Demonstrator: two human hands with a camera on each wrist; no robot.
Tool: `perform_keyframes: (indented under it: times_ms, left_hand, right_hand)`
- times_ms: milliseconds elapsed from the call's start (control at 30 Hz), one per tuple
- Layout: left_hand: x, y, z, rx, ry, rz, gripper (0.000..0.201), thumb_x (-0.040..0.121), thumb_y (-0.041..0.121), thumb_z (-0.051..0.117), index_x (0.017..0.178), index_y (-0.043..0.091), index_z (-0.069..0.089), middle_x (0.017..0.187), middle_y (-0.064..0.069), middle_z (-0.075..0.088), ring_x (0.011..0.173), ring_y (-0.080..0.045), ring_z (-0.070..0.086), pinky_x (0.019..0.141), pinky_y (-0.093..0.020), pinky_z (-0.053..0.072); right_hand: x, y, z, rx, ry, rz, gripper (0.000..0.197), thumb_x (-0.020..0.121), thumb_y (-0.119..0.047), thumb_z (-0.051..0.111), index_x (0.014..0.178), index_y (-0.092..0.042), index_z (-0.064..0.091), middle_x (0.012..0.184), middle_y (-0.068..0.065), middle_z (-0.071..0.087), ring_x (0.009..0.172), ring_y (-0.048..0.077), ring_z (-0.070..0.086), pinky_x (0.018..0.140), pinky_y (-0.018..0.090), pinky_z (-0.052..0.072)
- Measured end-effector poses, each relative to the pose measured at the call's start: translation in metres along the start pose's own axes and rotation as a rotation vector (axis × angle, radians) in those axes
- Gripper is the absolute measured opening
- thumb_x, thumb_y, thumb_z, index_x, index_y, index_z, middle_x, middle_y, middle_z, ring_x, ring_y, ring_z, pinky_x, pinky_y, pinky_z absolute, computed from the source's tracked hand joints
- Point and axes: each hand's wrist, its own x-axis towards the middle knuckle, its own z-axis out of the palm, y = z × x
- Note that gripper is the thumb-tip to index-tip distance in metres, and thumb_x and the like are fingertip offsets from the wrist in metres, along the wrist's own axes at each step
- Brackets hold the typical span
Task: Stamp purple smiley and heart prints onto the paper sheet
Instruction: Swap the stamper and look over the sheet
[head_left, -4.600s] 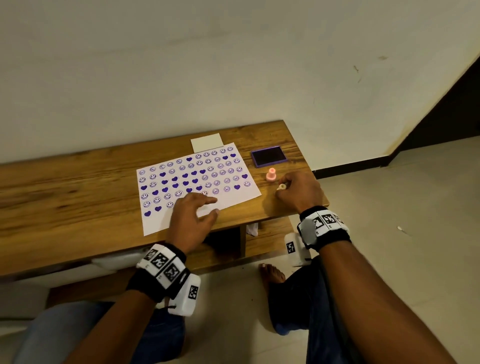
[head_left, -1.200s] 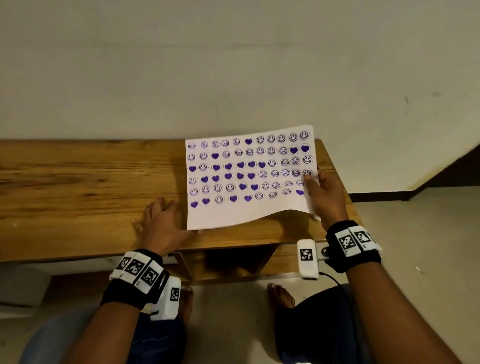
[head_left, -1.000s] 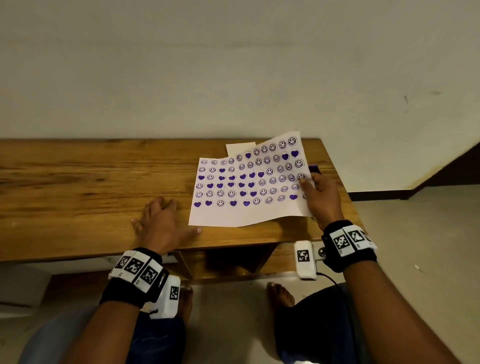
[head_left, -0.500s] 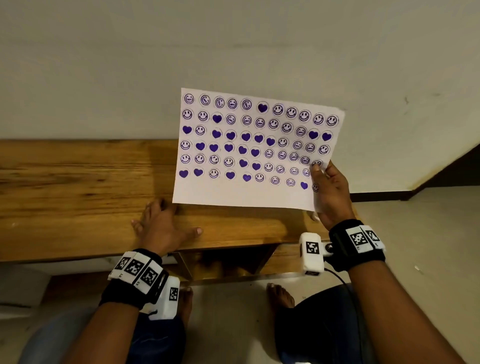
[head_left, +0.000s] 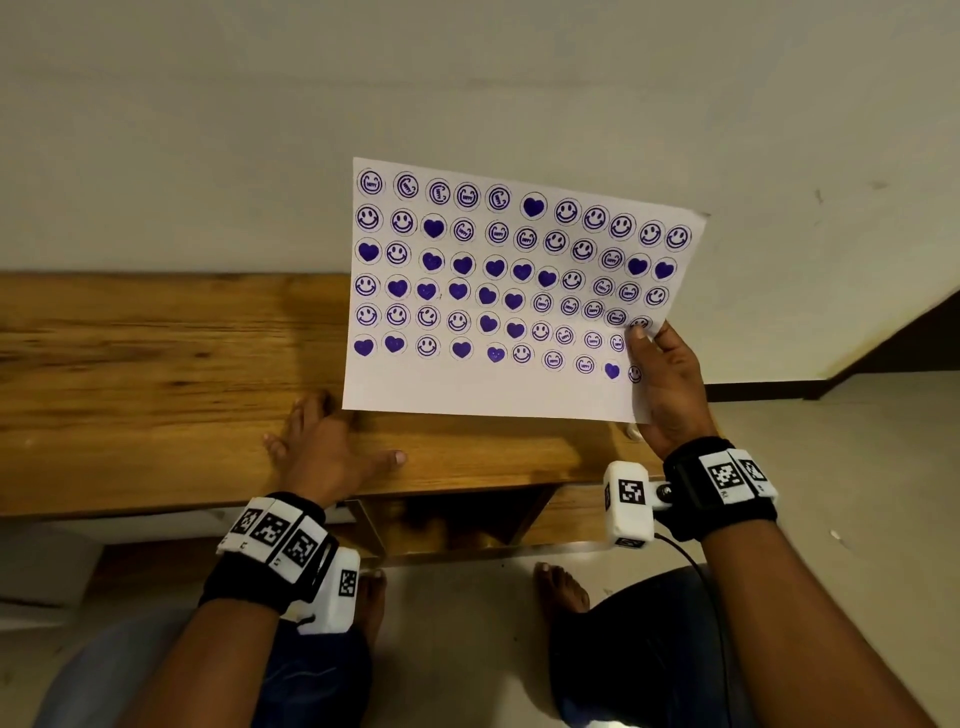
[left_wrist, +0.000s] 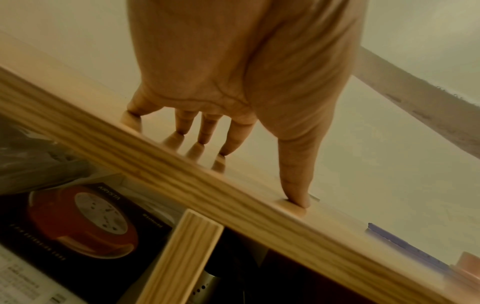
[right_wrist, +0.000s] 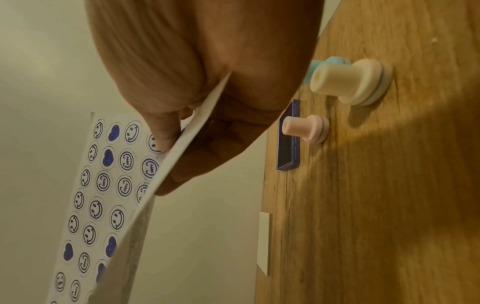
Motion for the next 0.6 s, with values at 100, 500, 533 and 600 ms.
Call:
perform_keyframes:
  times_ms: [100, 500, 533, 600]
  left_hand:
    - [-0.0001, -0.0002, -0.0004, 0.002, 0.005, 0.01, 0.102, 0.064, 0.067, 0.073, 0.147, 0.032, 0.026, 0.157, -0.007, 0.012, 0.145, -0.034, 0.01, 0.114, -0.063, 0.003]
    - [-0.0038, 0.0034, -0.0031, -0.028, 0.002, 0.0, 0.105, 0.065, 0.063, 0.075, 0.149, 0.032, 0.021, 0.158, -0.007, 0.011, 0.146, -0.033, 0.008, 0.114, -0.063, 0.003]
    - [-0.0045, 0.0038, -0.0037, -0.033, 0.0, -0.001, 0.105, 0.065, 0.063, 0.075, 0.149, 0.032, 0.02, 0.158, -0.007, 0.011, 0.146, -0.033, 0.008, 0.115, -0.062, 0.003]
    - [-0.0059, 0.0047, -0.0049, -0.05, -0.003, -0.002, 0.105, 0.066, 0.062, 0.075, 0.15, 0.031, 0.019, 0.158, -0.008, 0.01, 0.146, -0.032, 0.006, 0.115, -0.062, 0.002]
  right_hand:
    - [0.0011, 0.0004, -0.0005, 0.02, -0.002, -0.005, 0.025, 0.101, -0.01, 0.051, 0.125, -0.007, 0.059, 0.13, 0.021, 0.063, 0.109, 0.032, 0.067, 0.074, 0.036, 0.06]
    - [-0.001, 0.0004, 0.0004, 0.012, 0.013, -0.009, 0.042, 0.101, -0.013, 0.052, 0.14, 0.001, 0.047, 0.135, 0.023, 0.059, 0.122, 0.046, 0.057, 0.065, 0.032, 0.06]
    - [-0.0017, -0.0002, 0.0014, 0.009, 0.013, -0.003, 0.042, 0.102, -0.013, 0.051, 0.14, 0.001, 0.046, 0.136, 0.023, 0.058, 0.124, 0.048, 0.054, 0.063, 0.03, 0.06]
    - [-0.0032, -0.0016, 0.0035, 0.011, 0.017, 0.007, 0.041, 0.102, -0.012, 0.048, 0.141, 0.002, 0.044, 0.138, 0.026, 0.055, 0.124, 0.05, 0.051, 0.056, 0.026, 0.058]
